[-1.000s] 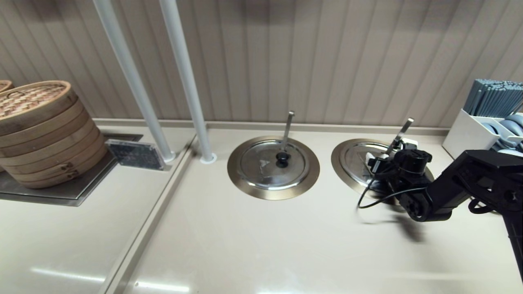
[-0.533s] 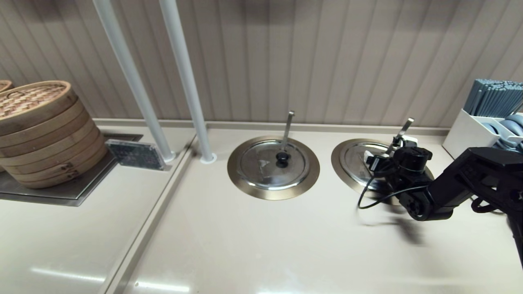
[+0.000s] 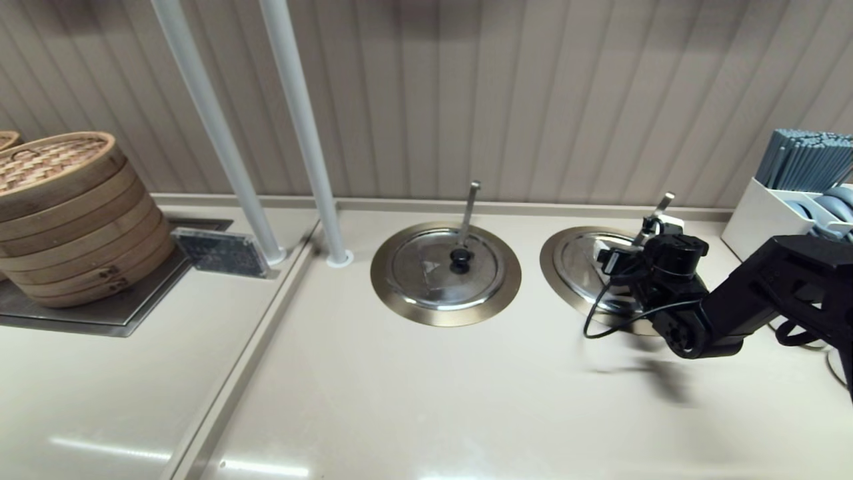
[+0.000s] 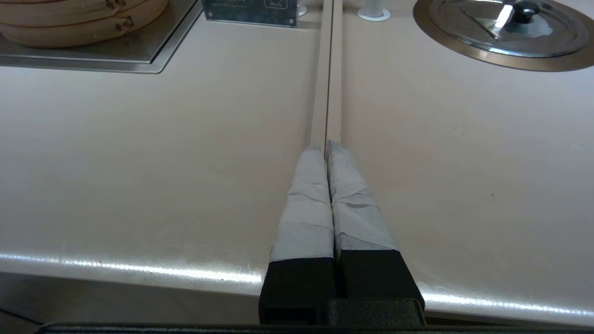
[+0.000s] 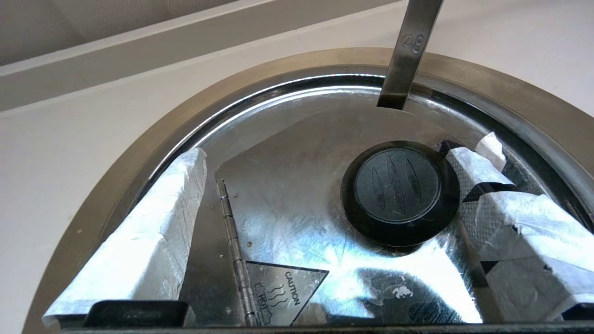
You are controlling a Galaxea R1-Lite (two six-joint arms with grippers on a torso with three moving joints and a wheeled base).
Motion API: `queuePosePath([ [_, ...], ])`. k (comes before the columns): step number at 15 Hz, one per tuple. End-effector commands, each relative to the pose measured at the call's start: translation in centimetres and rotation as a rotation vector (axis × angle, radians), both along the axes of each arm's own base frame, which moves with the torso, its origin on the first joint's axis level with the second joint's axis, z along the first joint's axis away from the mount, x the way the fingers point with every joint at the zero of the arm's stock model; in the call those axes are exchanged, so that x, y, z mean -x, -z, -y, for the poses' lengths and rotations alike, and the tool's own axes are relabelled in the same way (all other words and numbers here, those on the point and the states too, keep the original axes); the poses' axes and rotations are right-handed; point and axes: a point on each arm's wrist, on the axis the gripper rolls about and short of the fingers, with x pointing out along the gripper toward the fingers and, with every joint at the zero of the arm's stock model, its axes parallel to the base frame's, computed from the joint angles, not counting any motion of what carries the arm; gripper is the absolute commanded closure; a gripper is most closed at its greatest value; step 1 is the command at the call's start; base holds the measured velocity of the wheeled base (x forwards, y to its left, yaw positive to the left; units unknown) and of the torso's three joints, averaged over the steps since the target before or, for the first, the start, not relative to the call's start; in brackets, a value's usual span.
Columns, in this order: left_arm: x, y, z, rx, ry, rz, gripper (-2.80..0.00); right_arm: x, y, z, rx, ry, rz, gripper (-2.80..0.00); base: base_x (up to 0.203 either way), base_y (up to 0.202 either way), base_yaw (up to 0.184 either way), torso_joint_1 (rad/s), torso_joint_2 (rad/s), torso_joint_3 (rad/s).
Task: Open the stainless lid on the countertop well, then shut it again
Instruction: Open the lid
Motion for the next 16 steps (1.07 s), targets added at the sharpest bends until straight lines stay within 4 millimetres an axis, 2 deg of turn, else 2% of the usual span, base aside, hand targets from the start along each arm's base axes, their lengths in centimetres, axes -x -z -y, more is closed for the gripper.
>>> queuePosePath([
  [1,0.0,0.0,0.0,0.000,-0.001,0.000,0.00,0.3,-0.9,-0.4,-0.008,-0.008,0.022,-2.80,0.000,0.000,0.000,0.000,0.00,0.000],
  [11,0.0,0.0,0.0,0.000,-0.001,0.000,0.00,2.6,-3.2,-4.5,-0.033,-0.085,0.061,-2.80,0.000,0.000,0.000,0.000,0.00,0.000],
  [16,0.0,0.0,0.0,0.000,-0.001,0.000,0.00,3.6,-3.0,-6.2,-0.033,-0.128,0.049,-2.80,0.000,0.000,0.000,0.000,0.00,0.000],
])
